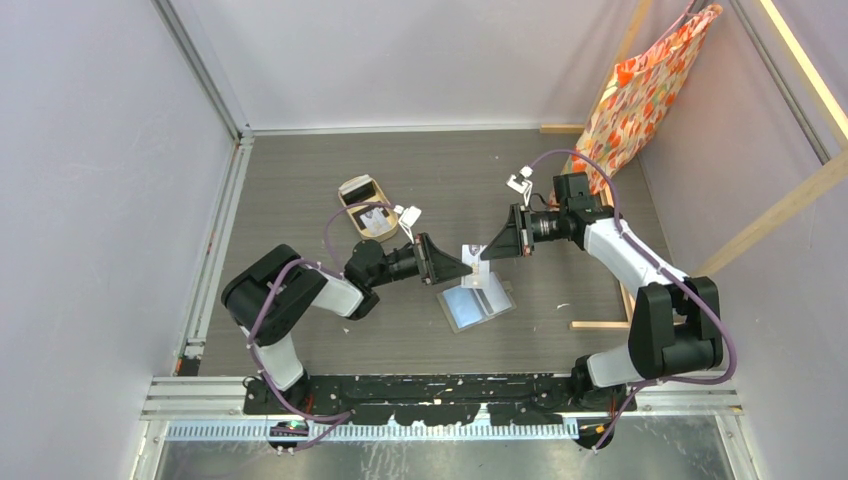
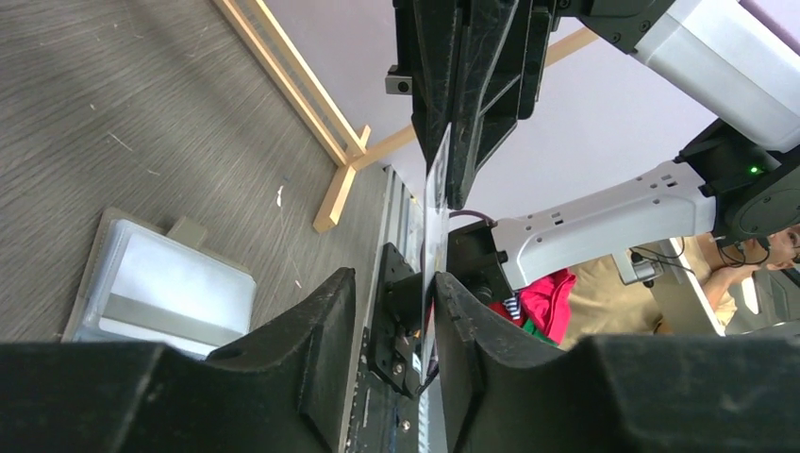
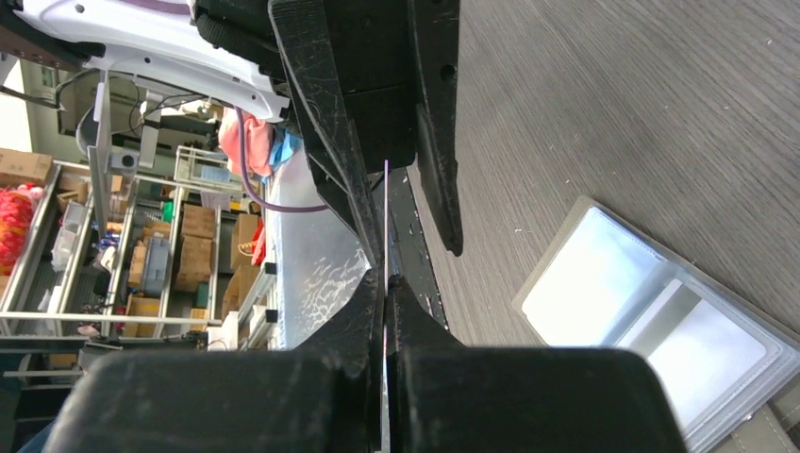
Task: Put the credit cards into the card holder
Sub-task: Insert the credit card into the card holder.
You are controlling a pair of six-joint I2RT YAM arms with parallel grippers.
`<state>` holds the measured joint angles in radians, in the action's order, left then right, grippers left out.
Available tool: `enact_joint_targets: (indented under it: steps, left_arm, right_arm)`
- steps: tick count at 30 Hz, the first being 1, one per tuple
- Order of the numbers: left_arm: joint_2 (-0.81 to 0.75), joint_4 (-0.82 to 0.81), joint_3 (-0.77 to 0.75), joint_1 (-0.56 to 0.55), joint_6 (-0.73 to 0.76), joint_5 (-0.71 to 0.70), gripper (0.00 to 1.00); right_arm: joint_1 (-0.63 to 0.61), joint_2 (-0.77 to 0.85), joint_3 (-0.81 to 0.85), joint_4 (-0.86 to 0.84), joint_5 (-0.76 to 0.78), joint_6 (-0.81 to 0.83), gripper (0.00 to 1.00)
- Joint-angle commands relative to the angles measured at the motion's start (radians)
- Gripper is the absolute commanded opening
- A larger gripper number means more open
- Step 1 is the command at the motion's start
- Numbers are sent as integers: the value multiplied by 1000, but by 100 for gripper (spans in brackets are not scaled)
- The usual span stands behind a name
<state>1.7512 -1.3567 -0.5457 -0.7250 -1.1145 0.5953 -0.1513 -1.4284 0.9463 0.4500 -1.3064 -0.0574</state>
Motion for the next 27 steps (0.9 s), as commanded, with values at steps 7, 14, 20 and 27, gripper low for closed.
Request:
enact_joint_targets:
  steps: [7, 14, 20, 27]
  left_arm:
    - [-43, -74, 32, -4, -51, -93, 0]
    - [-113, 84, 170, -15, -116, -239, 0]
    - [-204, 411, 174, -125, -123, -431, 0]
    - [-274, 805, 56, -212, -170, -620, 0]
  right_arm:
    - [-9, -8, 62, 111, 53, 138, 18]
    - [-16, 13, 197, 472, 493, 514, 70]
    - [-17, -9, 160, 435, 747, 507, 48]
    - [-84, -181, 208, 515, 878, 506, 15]
